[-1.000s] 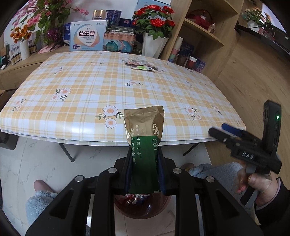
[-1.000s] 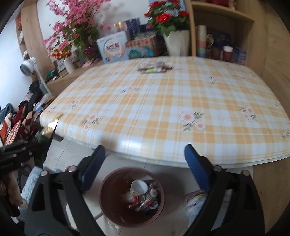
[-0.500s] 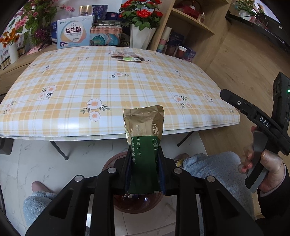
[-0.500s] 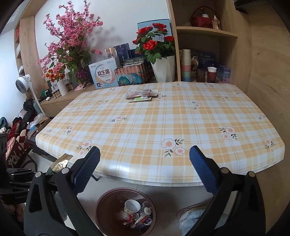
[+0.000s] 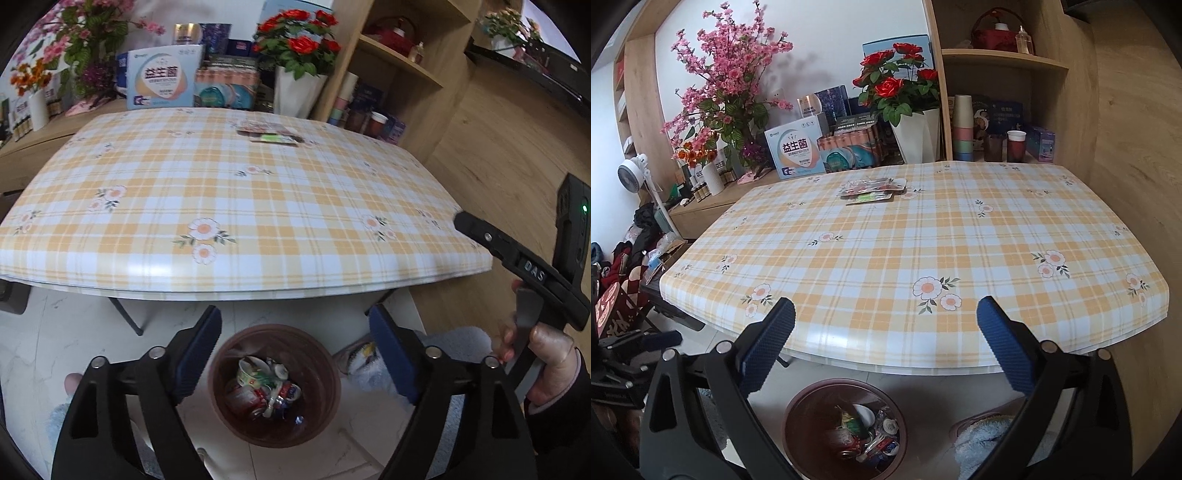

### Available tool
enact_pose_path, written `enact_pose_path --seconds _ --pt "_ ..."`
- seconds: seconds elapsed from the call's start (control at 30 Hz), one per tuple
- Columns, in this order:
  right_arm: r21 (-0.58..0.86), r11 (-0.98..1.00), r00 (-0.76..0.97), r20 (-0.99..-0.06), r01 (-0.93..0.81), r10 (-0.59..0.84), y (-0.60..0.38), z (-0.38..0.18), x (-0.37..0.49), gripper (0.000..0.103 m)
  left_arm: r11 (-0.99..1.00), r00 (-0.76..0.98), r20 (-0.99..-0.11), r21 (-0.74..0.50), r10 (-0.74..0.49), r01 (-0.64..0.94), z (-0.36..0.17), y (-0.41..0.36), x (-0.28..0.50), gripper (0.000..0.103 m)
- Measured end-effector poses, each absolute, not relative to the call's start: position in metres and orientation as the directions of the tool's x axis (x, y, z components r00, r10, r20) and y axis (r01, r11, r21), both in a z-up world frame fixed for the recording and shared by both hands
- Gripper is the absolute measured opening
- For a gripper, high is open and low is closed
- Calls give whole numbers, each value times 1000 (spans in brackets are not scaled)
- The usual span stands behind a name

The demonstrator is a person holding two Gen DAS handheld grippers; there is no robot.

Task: Collect trash
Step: 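Reach the right tool to the flower-printed plastic bag and grasp it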

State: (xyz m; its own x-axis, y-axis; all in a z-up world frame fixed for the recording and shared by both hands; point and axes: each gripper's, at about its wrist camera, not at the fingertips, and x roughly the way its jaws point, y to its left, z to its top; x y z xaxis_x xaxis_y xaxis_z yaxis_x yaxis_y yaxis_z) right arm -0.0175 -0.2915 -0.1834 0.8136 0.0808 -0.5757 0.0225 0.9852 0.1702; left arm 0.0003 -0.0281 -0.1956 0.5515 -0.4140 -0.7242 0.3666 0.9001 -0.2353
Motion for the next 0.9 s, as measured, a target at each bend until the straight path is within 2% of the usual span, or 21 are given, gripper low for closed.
enact_pose_path --seconds 0.1,0.23,0.47,0.9 --pt "160 987 811 -581 29 71 -291 -185 -18 97 930 600 -718 -198 -353 310 -193 -15 6 93" --pt "147 989 803 -593 35 60 -290 -188 -16 97 955 635 -715 -183 -292 233 -191 4 17 96" --pt "136 990 787 -615 46 48 -292 -196 -10 97 974 664 -712 -164 -229 159 -188 26 33 97" --pt "100 992 735 -678 74 13 -297 -214 12 97 982 685 -704 -120 -188 147 -184 34 62 97"
